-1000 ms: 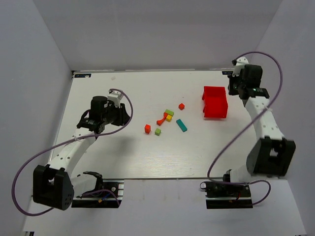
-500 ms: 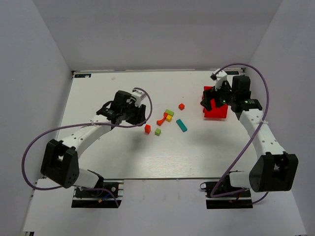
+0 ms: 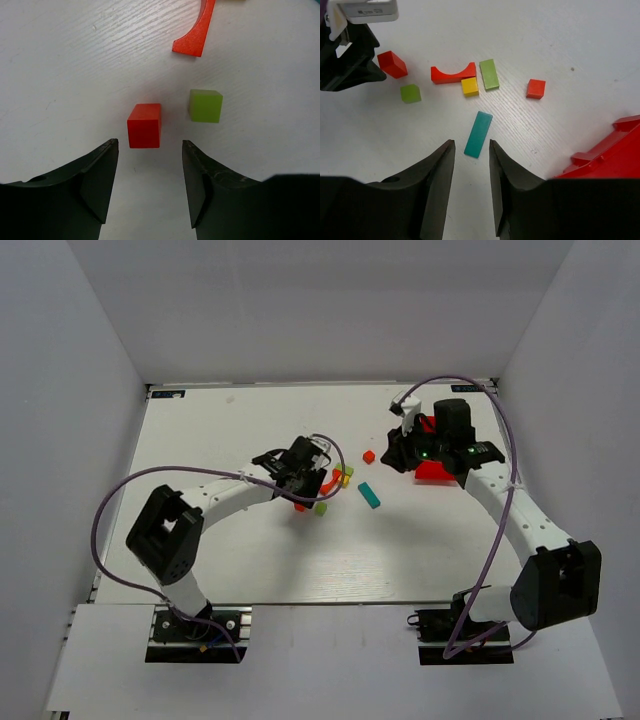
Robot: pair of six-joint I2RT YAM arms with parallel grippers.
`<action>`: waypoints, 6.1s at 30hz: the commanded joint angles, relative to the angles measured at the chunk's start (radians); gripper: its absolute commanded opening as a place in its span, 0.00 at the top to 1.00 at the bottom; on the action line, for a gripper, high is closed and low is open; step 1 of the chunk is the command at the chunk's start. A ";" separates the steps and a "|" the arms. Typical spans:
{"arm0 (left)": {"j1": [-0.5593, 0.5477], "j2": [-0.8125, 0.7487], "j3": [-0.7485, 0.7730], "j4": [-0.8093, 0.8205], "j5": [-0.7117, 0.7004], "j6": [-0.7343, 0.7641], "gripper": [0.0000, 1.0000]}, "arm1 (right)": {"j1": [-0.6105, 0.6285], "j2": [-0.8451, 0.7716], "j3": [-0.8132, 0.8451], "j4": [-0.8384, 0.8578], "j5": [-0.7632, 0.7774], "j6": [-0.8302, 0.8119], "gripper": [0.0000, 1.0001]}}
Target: Build the wood block tower
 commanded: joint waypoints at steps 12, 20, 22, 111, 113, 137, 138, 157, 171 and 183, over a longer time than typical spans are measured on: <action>-0.061 0.106 0.101 -0.078 -0.188 -0.101 0.36 | 0.040 -0.024 -0.049 0.043 0.060 0.008 0.57; -0.070 0.154 0.141 -0.078 -0.197 -0.121 0.58 | 0.040 -0.040 -0.054 0.042 0.060 0.006 0.57; -0.070 0.163 0.141 -0.087 -0.197 -0.130 0.68 | 0.040 -0.044 -0.057 0.043 0.060 0.006 0.57; 0.204 0.437 0.575 -0.265 0.441 1.148 0.94 | 0.037 -0.109 -0.095 0.051 -0.002 -0.046 0.57; 0.204 0.437 0.575 -0.265 0.441 1.148 0.94 | 0.040 -0.109 -0.095 0.052 0.000 -0.046 0.57; 0.204 0.353 0.519 -0.215 0.412 1.129 0.00 | 0.037 -0.106 -0.095 0.049 0.002 -0.046 0.57; 0.204 0.344 0.519 -0.215 0.421 1.129 0.00 | 0.035 -0.104 -0.092 0.049 0.003 -0.044 0.57; 0.195 -0.038 0.270 0.031 0.436 1.001 0.12 | 0.034 -0.095 -0.094 0.049 0.031 -0.043 0.52; 0.195 0.019 0.267 0.038 0.427 0.964 0.96 | 0.037 -0.084 -0.095 0.049 0.034 -0.050 0.52; 0.195 0.219 0.304 0.048 0.416 0.772 1.00 | 0.040 -0.081 -0.097 0.046 0.026 -0.055 0.52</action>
